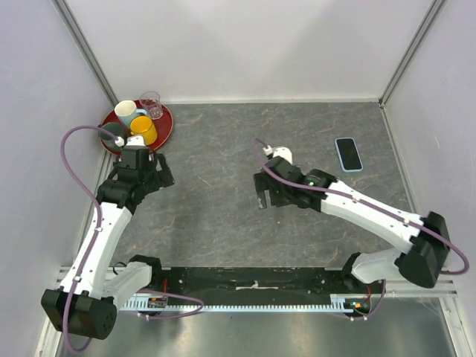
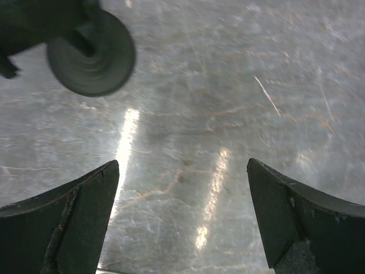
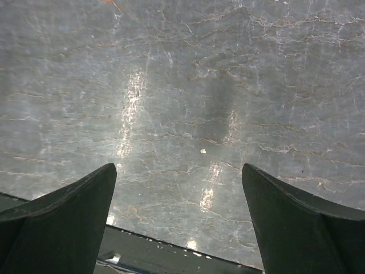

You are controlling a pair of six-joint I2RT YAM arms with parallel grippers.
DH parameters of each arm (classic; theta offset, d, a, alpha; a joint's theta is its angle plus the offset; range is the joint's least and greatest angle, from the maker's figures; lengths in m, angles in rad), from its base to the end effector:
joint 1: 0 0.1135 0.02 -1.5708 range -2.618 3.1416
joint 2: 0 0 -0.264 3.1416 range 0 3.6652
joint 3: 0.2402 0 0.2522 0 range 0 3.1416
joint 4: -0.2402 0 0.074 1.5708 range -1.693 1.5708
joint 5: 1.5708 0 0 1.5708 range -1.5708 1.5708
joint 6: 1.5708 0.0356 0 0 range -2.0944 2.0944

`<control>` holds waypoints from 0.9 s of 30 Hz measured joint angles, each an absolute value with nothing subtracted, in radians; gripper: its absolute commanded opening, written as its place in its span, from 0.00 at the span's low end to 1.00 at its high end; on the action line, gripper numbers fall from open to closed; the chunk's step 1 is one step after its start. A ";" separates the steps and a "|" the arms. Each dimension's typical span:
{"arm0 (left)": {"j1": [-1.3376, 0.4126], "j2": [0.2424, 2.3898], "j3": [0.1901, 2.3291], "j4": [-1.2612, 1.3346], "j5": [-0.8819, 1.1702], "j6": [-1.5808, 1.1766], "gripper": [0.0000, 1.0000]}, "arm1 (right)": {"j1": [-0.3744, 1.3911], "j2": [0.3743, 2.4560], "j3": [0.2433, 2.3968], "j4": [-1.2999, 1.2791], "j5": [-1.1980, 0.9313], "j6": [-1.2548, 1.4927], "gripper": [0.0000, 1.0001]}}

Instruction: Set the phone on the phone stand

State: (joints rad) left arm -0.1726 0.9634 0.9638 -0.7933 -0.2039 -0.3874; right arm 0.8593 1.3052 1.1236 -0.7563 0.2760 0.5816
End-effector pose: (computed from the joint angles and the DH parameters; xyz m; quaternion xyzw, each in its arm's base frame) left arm 0.1891 -0.0256 0.3128 -0.1370 0.9111 -0.0138 0.3886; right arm 0.1814 0.1955 0.2957 -0.0879 0.9382 0.1051 0.3179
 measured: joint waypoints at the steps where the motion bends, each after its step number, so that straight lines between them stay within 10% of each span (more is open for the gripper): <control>1: -0.161 0.966 0.964 -0.788 -0.228 -0.387 1.00 | 0.888 1.339 1.144 -0.773 0.310 0.589 0.98; 10: -0.114 0.897 0.873 -0.602 -0.517 -0.369 0.95 | 0.980 1.386 1.181 -0.801 0.419 0.573 0.98; 27: 0.019 1.040 0.867 -0.401 -0.704 -0.293 0.51 | 0.980 1.203 1.142 -0.764 0.477 0.493 0.98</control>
State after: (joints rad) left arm 0.0189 1.0405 0.8665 -0.4011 -0.7036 -0.2932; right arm 0.9798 1.2030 1.1419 -0.7639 0.4770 0.4927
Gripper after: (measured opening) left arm 0.558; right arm 0.982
